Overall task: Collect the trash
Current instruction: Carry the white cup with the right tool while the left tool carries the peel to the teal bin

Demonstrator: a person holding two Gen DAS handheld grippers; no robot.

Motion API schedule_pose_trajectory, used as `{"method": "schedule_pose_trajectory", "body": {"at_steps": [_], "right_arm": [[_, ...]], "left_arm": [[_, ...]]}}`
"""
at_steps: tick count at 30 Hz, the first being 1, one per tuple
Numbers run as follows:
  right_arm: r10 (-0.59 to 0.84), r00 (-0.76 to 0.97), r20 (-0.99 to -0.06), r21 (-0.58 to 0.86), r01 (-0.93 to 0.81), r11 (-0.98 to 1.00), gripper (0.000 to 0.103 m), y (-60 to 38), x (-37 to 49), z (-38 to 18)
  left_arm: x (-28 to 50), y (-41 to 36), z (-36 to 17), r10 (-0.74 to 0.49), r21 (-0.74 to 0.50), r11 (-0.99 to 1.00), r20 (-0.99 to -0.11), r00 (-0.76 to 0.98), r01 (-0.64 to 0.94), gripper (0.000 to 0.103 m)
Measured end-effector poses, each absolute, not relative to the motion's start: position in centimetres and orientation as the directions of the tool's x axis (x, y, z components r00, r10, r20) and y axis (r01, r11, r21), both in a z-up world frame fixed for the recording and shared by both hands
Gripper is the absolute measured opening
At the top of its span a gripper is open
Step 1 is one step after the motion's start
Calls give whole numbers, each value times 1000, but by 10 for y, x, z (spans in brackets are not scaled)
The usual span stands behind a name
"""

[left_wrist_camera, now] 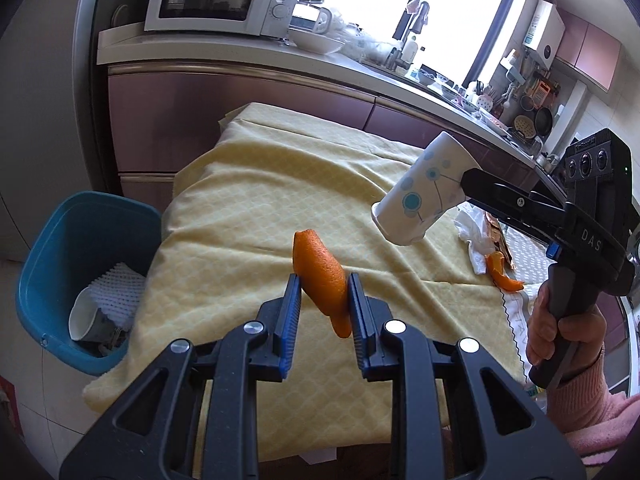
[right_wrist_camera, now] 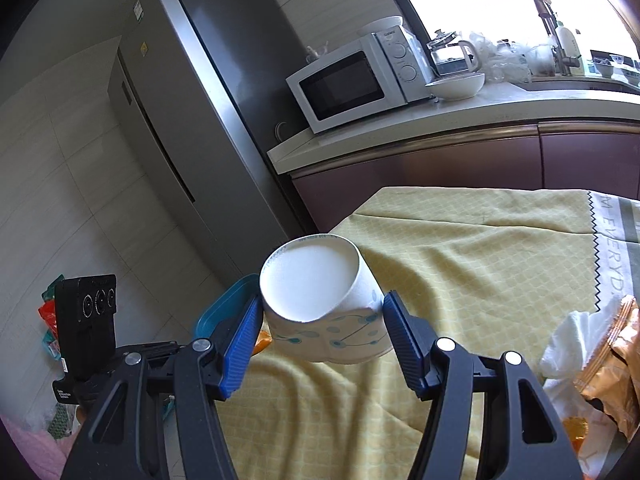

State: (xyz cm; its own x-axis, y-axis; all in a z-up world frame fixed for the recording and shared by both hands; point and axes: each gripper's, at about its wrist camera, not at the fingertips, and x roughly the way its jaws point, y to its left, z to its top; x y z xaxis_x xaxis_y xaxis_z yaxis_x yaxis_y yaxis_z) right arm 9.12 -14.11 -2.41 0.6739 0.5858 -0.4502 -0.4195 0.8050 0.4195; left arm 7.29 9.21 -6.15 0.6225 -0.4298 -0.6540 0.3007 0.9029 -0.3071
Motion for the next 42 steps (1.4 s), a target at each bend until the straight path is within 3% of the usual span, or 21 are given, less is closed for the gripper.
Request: {"method": "schedule_pose_trajectory", "body": {"at_steps": [23,42], "right_arm": [[695,536,-479,402,-570,716,60,-39,115,-19],[726,448,-523,389,-632,670,60,34,142,-26]], "left_arm": [[56,217,-44,-246,-303,951,-623,743,60,24],[77,255,-76,-167,-300,952,-681,713,-64,24]]}}
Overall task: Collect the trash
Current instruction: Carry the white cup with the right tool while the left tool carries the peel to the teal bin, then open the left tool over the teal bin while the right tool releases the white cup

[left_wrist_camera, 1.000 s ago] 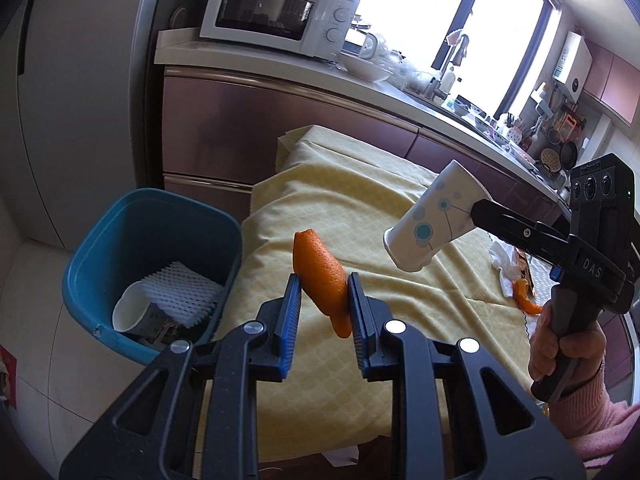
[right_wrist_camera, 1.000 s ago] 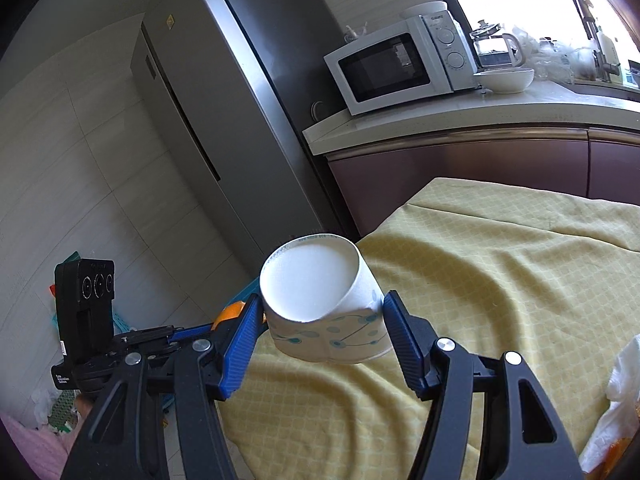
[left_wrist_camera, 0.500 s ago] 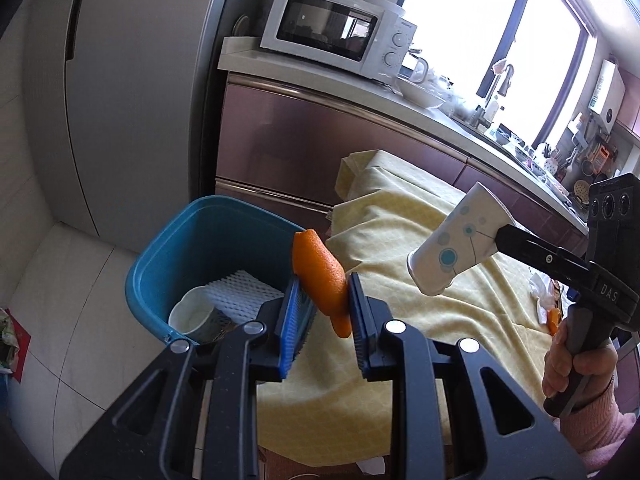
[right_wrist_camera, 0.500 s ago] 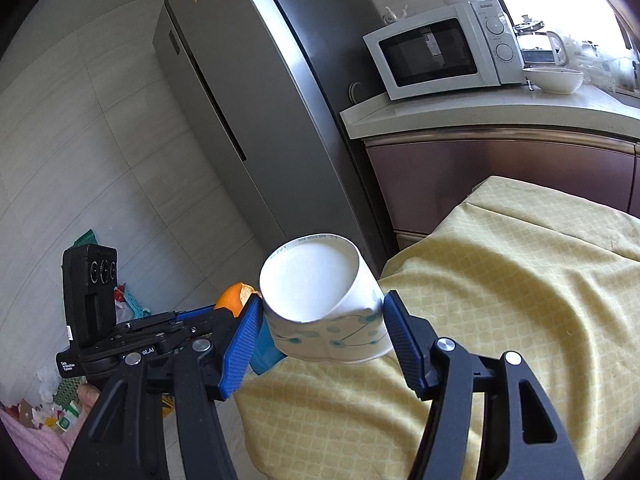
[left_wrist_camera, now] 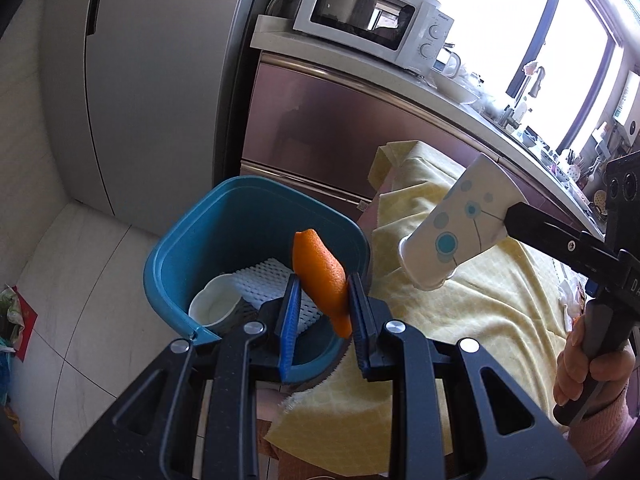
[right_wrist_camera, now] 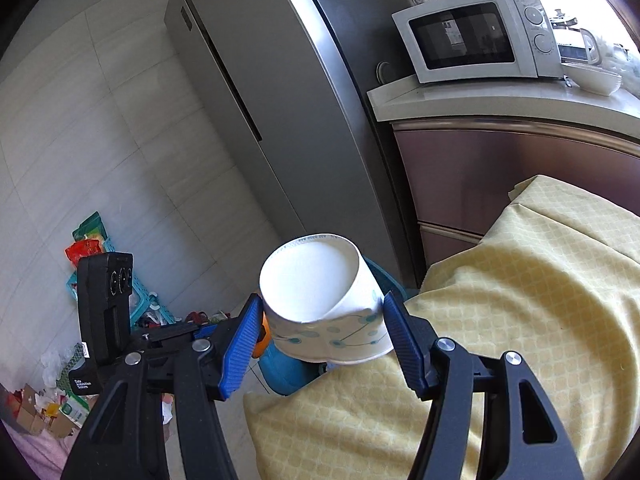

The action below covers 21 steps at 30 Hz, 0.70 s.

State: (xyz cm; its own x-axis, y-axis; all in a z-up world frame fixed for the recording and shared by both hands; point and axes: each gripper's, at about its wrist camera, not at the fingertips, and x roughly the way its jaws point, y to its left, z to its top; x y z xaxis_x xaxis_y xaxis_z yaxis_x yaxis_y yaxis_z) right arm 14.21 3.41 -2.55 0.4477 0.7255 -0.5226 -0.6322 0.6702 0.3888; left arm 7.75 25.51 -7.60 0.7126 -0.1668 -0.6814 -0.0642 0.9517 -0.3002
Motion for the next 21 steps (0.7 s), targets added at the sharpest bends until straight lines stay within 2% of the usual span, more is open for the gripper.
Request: {"method": "schedule_pose_trajectory", "body": {"at_steps": [21], "right_arm": [[647,375,-664,333,-627,705,60,100,174,-64]], "left_arm": [[107,270,-125,-152,-320,936,-745,649,-148,26]]}}
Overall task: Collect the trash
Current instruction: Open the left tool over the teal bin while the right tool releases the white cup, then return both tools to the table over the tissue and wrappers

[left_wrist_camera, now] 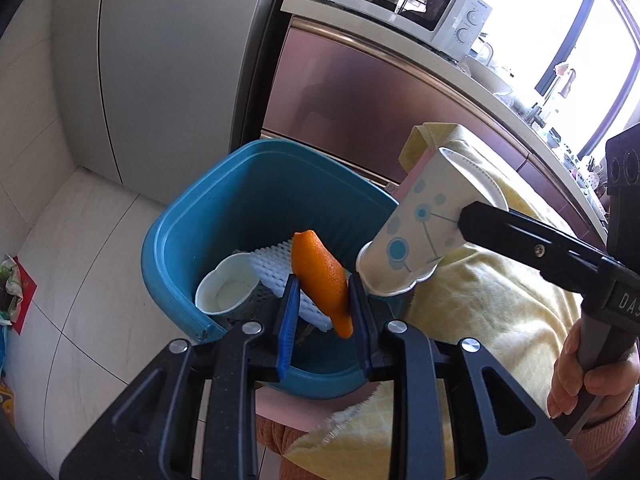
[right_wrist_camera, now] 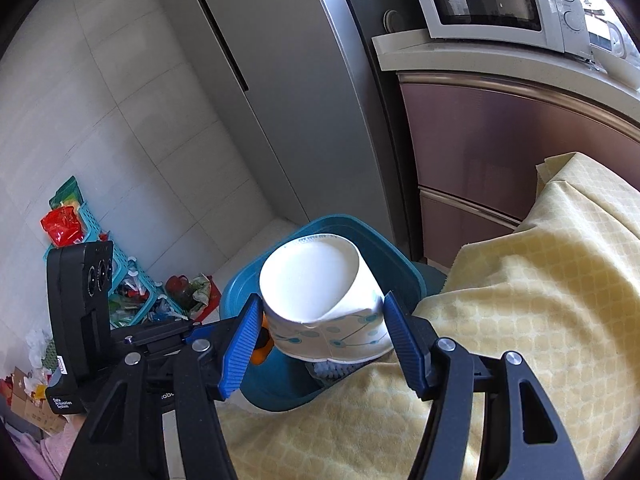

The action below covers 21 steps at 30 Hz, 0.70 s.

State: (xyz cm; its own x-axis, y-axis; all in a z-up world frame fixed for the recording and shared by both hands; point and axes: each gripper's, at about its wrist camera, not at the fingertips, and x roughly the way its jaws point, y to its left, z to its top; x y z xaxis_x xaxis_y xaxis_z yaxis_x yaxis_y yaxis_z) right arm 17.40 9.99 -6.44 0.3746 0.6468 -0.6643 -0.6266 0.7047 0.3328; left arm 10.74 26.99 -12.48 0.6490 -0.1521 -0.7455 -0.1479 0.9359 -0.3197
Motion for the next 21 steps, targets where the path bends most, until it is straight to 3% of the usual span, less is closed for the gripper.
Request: {"method": "schedule_pose_trajectory", "body": {"at_steps": [6,8,21], "right_arm": [[623,360,-695,331,-609,721,61,110,184,-76],[619,362,-697,334,-599,727,66,111,186,-79],[644,379,-665,366,-586,723,67,85,179,-74]], "left_arm": [[115,275,-140,-151,-329,928,-764,627,-178,26],[116,277,-142,-143,-328,925,-767,625,-190,30],[101,277,-130,-132,-338,923,-732,669,-187,32]]}}
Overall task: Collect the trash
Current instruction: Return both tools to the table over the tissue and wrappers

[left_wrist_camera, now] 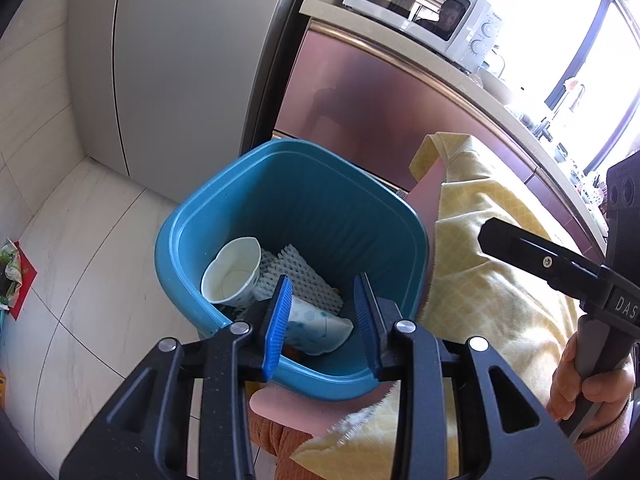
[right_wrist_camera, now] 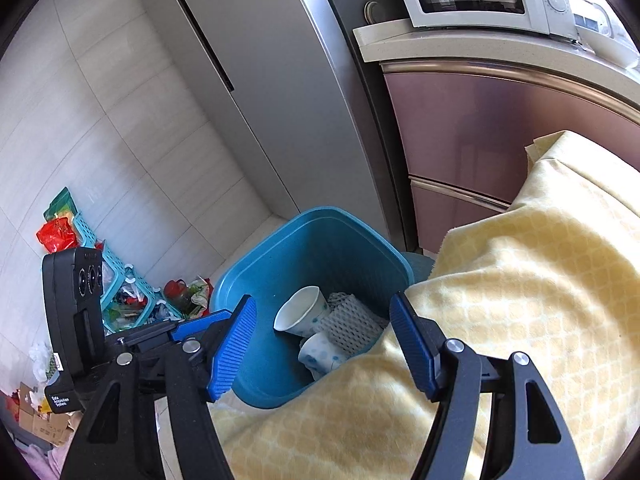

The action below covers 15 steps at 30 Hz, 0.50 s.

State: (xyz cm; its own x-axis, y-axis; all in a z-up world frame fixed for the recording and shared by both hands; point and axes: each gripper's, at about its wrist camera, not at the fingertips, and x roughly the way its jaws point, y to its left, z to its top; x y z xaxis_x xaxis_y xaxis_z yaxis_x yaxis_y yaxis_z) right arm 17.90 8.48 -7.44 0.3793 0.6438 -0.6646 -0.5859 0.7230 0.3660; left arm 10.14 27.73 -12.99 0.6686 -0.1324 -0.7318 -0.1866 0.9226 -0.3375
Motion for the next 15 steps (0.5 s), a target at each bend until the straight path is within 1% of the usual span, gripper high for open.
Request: {"method": "schedule_pose_trajectory", "body": {"at_steps": [7,15], "right_arm": [[671,403,-622,373,-601,707,67,59,164,-59],[666,479,-572,352,-590,727,67,8,132,-39]], "left_arm": [[91,262,-107,-157,-341,932,-687,710,-124,37],[84,211,-81,-256,-342,939,-630,733,35,43]]}}
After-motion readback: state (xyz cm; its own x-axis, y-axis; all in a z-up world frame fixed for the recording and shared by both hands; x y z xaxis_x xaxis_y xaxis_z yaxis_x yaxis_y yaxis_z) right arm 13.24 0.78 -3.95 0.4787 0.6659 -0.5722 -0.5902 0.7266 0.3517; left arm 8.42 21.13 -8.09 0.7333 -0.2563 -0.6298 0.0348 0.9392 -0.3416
